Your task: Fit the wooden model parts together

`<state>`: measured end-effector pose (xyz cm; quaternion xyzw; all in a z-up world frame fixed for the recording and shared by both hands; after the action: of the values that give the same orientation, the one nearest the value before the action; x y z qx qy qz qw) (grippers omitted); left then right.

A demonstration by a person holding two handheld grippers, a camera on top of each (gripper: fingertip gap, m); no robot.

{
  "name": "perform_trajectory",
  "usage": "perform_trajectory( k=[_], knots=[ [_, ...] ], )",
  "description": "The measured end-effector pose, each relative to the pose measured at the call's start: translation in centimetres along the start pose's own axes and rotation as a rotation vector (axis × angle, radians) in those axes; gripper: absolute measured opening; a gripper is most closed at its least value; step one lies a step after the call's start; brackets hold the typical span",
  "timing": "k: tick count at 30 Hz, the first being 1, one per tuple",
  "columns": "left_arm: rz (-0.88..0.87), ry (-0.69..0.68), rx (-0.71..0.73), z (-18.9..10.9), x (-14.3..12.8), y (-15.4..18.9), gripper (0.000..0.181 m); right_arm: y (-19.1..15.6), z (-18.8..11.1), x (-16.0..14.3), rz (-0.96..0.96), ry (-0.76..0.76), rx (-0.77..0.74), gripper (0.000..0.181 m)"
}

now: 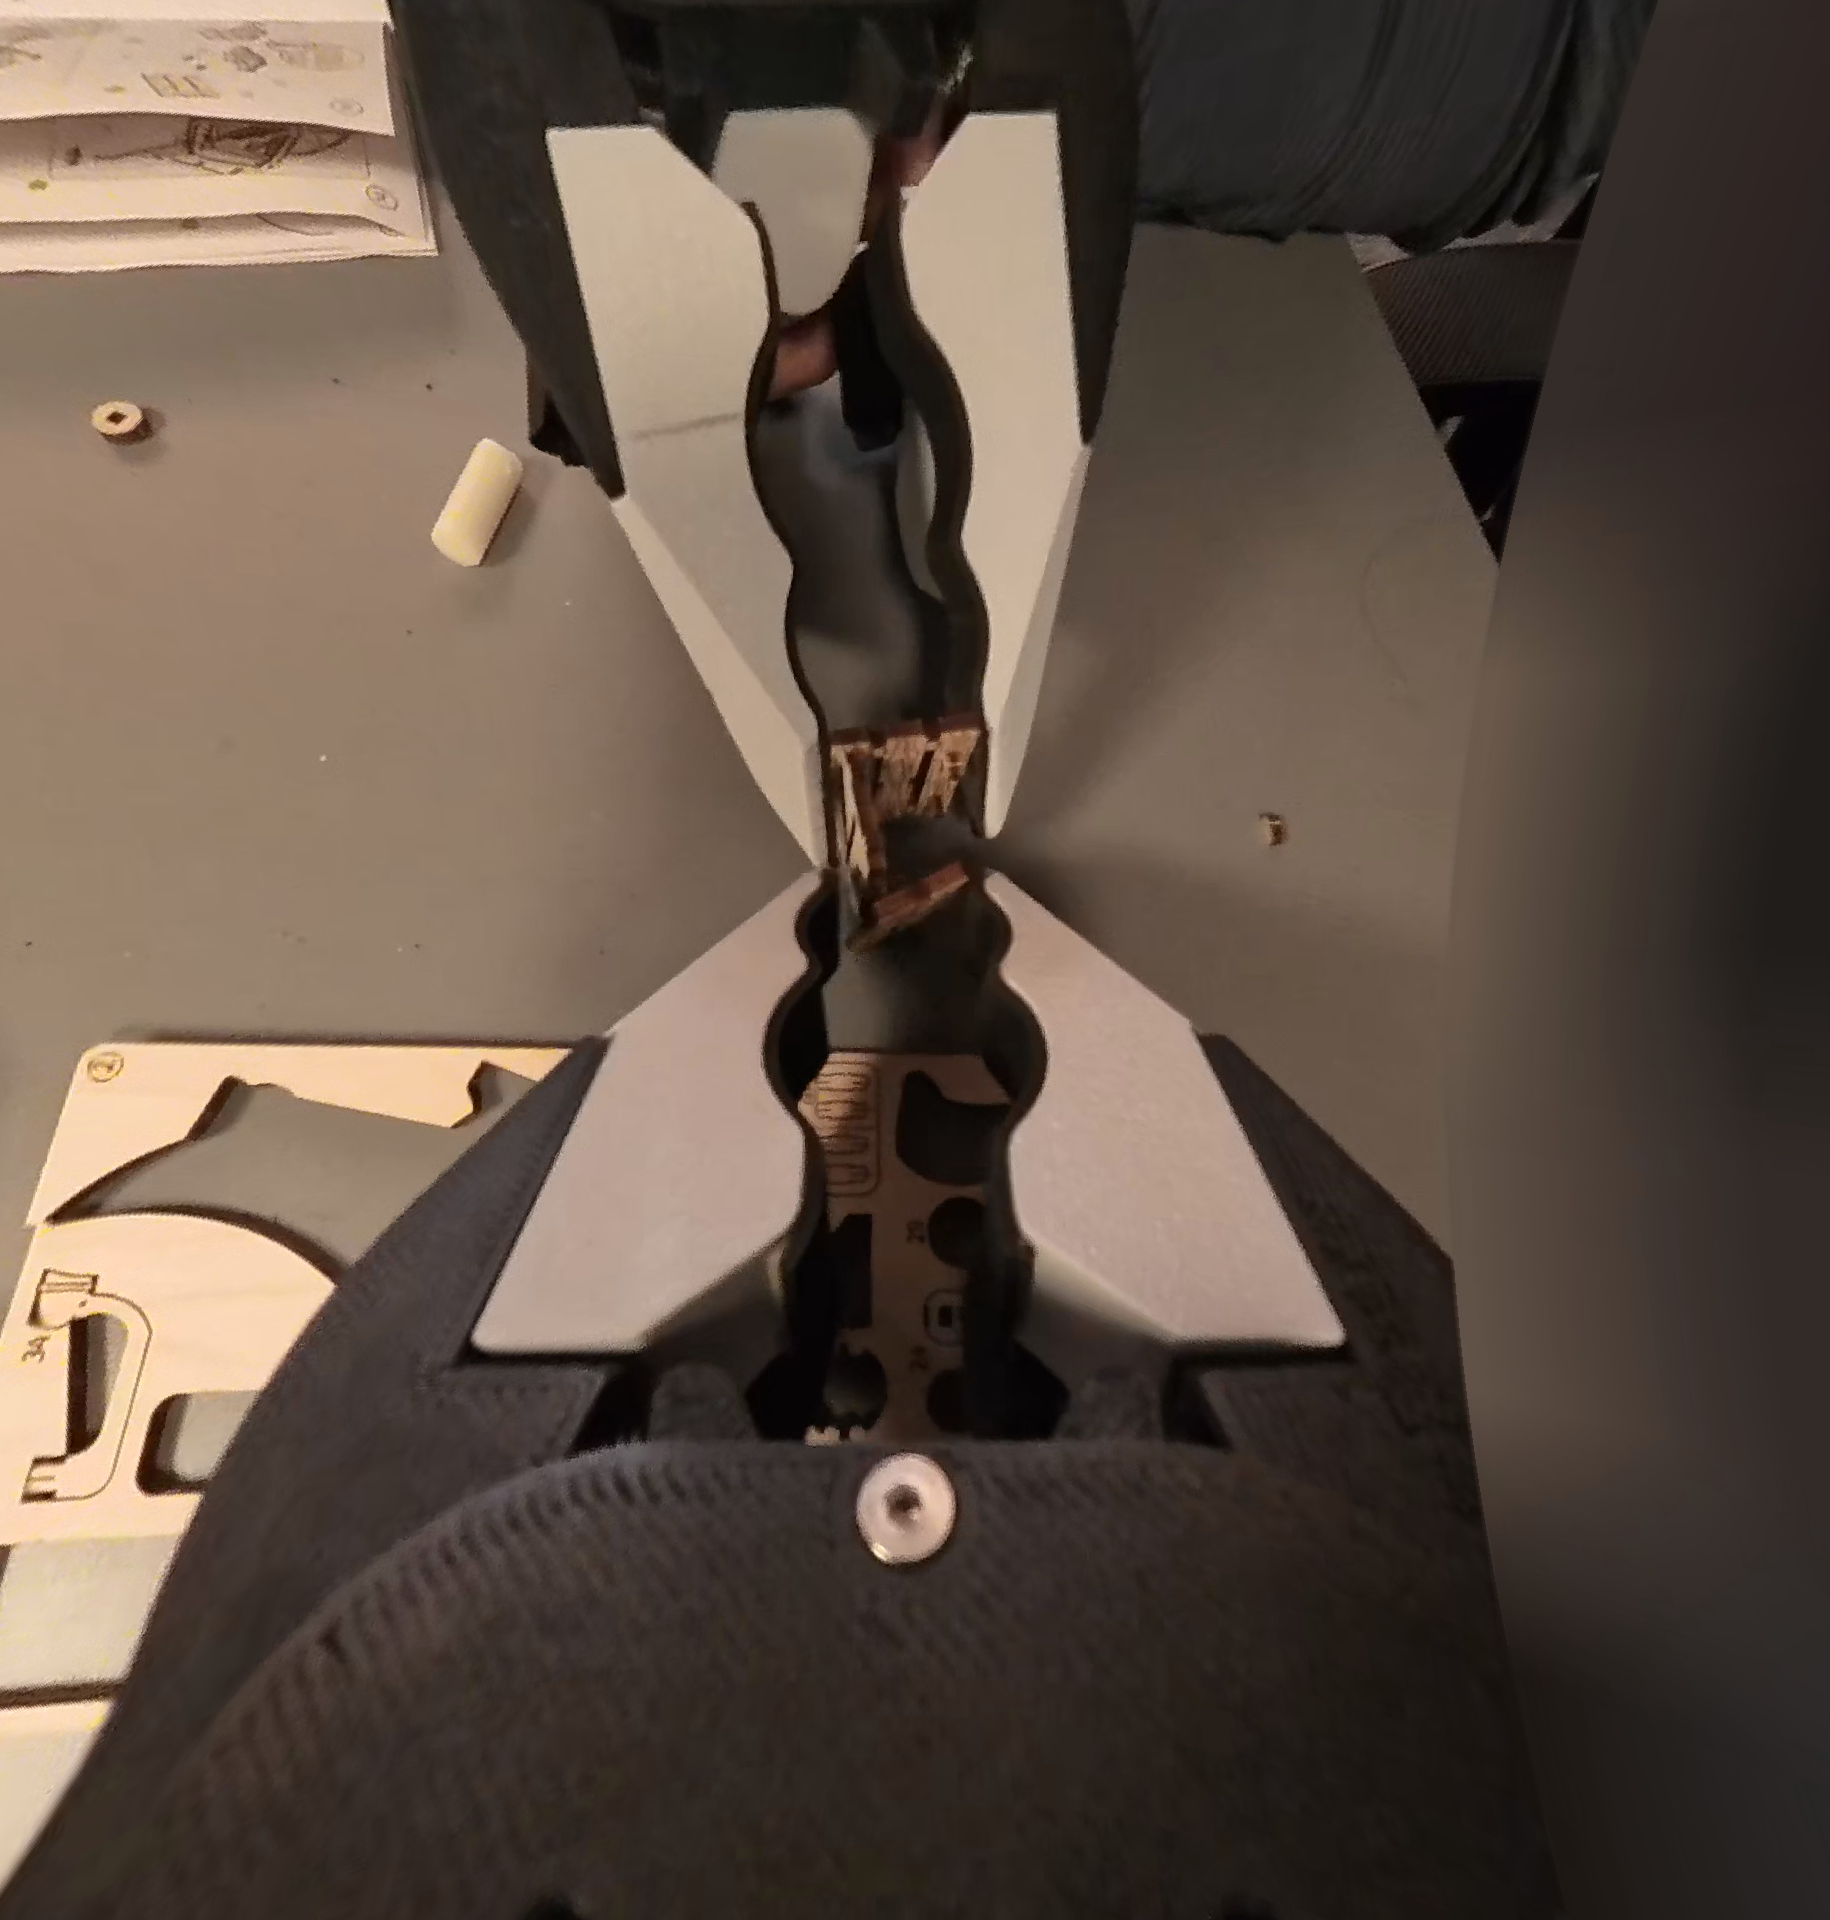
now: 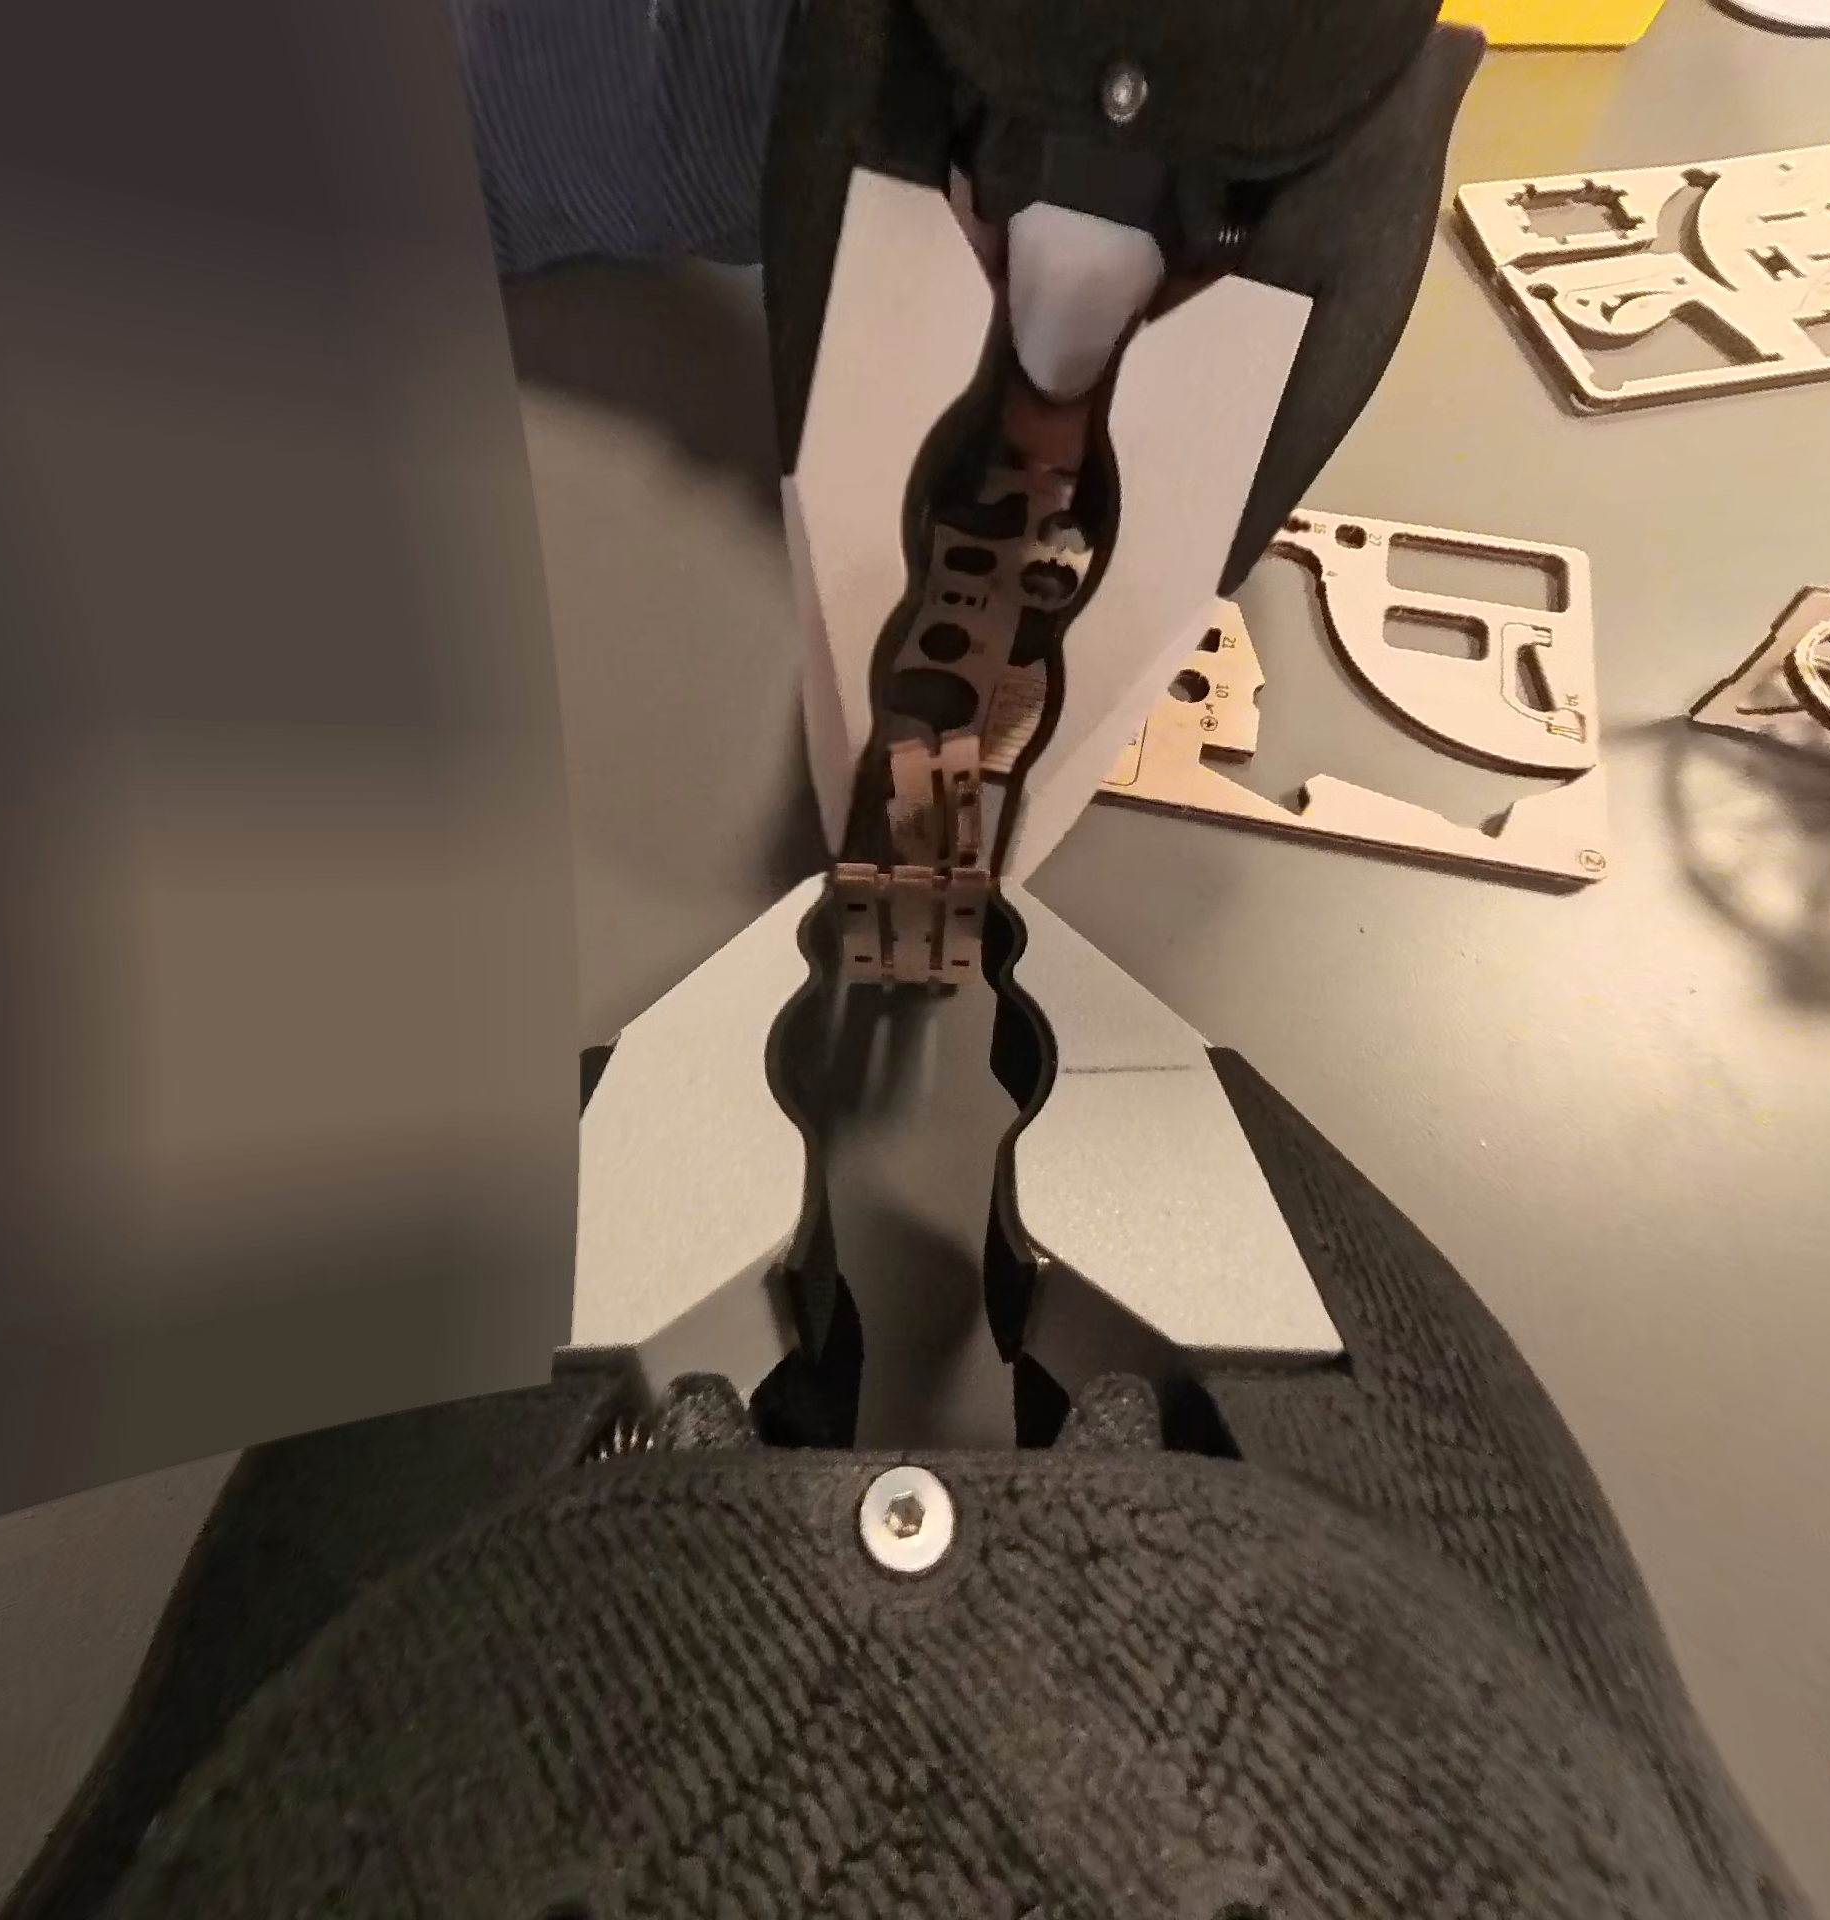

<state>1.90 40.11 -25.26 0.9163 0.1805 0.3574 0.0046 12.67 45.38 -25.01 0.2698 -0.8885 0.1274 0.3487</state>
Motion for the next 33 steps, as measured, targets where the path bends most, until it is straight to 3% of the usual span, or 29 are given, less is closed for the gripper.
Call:
perform_trajectory(
  k=[1, 14, 25, 33],
  knots=[
    [-0.004, -0.007, -0.002, 0.0, 0.0, 0.1, 0.027, 0.0, 0.0, 0.0, 0.001, 0.0, -0.003, 0.026],
    [-0.027, -0.084, 0.092, -0.4, -0.4, 0.4, 0.034, 0.4, -0.6, -0.4, 0.036, -0.016, -0.053, 0.026],
    [-0.161, -0.123, 0.282, -1.9, -0.4, 2.0, 0.043, 1.3, -1.2, -1.6, 0.079, -0.025, -0.077, 0.026],
    [-0.255, -0.134, 0.347, -0.1, -0.6, 3.5, 0.037, 1.4, -2.4, -1.7, 0.085, 0.048, -0.074, 0.049]
  ],
)
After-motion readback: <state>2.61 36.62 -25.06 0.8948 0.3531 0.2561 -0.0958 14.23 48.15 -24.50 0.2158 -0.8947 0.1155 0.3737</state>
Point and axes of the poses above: each gripper's, where its closed fingertips meet, z out along the fingers, x out of its top, y = z × x across the jaws, the point moved 8 cm from there along -z, back along the fingers, and after that the axes turned 11 degrees about -y, right-handed, at the moved point
